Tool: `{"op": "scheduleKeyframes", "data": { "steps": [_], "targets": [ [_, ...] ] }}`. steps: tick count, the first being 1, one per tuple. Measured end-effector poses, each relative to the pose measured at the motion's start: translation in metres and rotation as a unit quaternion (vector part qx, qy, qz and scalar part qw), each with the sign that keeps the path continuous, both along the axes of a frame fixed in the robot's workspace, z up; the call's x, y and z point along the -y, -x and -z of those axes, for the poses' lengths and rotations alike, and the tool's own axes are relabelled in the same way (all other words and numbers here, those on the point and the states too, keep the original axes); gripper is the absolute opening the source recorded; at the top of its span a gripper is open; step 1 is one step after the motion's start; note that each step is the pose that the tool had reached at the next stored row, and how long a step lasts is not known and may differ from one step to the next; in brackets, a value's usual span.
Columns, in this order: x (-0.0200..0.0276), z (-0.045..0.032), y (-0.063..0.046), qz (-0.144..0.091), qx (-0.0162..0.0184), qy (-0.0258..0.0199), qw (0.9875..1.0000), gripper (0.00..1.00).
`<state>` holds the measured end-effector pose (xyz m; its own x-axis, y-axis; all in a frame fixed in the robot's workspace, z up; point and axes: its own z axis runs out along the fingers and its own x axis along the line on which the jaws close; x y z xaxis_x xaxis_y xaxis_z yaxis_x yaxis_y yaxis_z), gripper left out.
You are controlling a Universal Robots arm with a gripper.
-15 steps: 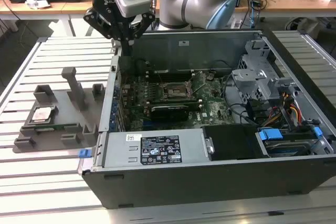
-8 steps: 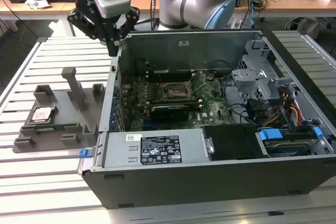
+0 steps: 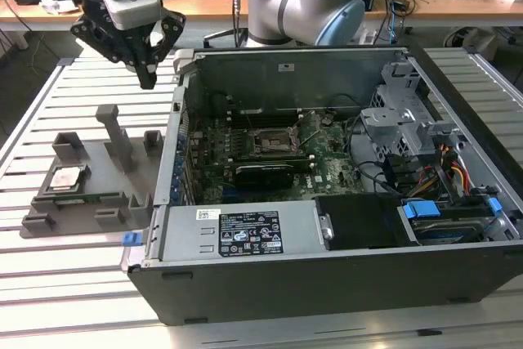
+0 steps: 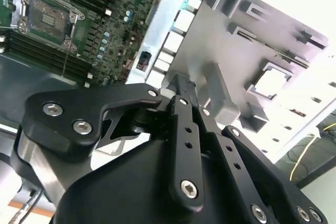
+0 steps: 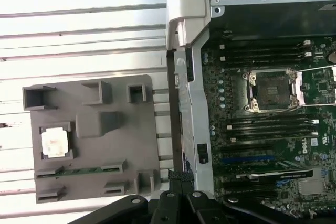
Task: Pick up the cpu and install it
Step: 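Reach for the cpu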
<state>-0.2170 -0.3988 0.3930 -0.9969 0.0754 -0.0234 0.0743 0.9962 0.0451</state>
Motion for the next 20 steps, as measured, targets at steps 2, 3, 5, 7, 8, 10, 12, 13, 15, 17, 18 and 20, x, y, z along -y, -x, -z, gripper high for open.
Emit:
{"op": "scheduleKeyframes", "data": {
  "steps": [2,3,5,7,8,10,12,13,15,17,18,20],
  "targets": [
    [0.0000,0.0000,0.006,0.000,-0.0001,0.0001,1.0000,0.11],
    [0.0000,0.0000,0.008,0.000,-0.0001,0.0001,1.0000,0.11],
    [0.0000,0.0001,0.013,0.000,0.0000,0.0000,1.0000,0.11],
    [0.0000,0.0002,0.022,0.000,-0.0001,0.0000,1.0000,0.11],
    [0.0000,0.0003,0.027,0.000,0.0000,0.0000,1.0000,0.11],
    [0.0000,0.0003,0.035,0.000,-0.0001,0.0000,1.0000,0.11],
    [0.0000,0.0007,0.045,0.000,0.0000,0.0000,1.0000,0.11],
    [-0.0004,0.0010,0.050,0.000,0.0000,0.0000,1.0000,0.11],
    [-0.0022,0.0014,0.055,0.000,0.0000,0.0004,1.0000,0.11],
    [-0.0054,0.0015,0.060,0.000,-0.0001,0.0021,1.0000,0.11],
    [-0.0081,0.0018,0.065,0.000,-0.0001,0.0033,1.0000,0.11],
    [-0.0121,0.0023,0.072,0.000,0.0000,0.0049,1.0000,0.11]
  ]
}}
